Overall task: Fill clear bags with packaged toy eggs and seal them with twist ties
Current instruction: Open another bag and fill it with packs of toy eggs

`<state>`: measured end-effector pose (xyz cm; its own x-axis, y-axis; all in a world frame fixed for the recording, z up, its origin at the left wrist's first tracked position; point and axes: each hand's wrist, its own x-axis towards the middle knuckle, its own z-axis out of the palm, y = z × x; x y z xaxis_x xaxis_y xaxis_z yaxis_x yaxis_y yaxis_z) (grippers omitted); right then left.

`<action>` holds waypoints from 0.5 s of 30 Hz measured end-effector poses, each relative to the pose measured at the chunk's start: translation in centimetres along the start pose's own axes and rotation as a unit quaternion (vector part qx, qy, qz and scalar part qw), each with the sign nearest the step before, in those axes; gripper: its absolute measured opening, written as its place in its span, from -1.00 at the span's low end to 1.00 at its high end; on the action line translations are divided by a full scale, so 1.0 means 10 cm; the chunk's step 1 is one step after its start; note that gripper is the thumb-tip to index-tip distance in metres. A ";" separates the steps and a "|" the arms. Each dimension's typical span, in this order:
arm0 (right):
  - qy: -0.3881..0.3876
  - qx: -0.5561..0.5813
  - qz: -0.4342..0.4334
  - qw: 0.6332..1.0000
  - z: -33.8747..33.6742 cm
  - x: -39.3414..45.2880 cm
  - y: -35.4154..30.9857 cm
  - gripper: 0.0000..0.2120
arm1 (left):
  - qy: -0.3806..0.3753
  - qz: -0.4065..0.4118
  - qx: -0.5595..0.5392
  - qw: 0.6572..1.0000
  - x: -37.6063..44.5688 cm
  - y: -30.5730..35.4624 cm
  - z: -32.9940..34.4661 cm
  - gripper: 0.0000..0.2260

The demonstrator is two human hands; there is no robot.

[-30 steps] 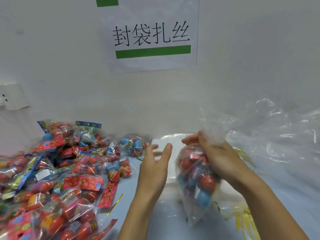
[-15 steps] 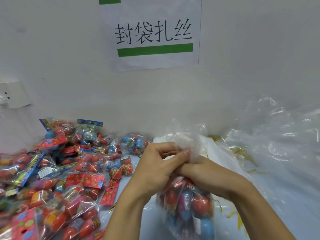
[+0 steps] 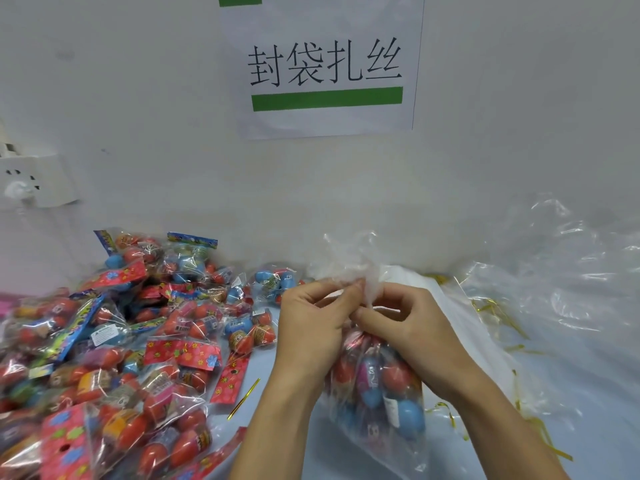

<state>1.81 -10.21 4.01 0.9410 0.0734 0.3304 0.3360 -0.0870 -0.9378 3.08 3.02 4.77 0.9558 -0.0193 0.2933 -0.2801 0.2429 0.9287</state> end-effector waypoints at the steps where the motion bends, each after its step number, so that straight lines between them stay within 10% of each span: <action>1: 0.009 0.000 -0.002 1.000 0.00 0.00 0.01 -0.86 | 0.004 -0.003 0.001 1.000 0.01 -0.01 0.00 -0.83; 15: -0.013 0.105 0.082 0.991 -0.04 0.01 0.08 -0.73 | -0.090 -0.057 0.087 0.991 -0.05 0.04 0.02 -0.68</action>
<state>2.14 -10.66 3.33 0.9799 0.1021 0.1712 0.1601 0.1081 -0.9812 2.45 2.97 5.03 0.9552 -0.2124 0.2063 -0.1980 0.0599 0.9784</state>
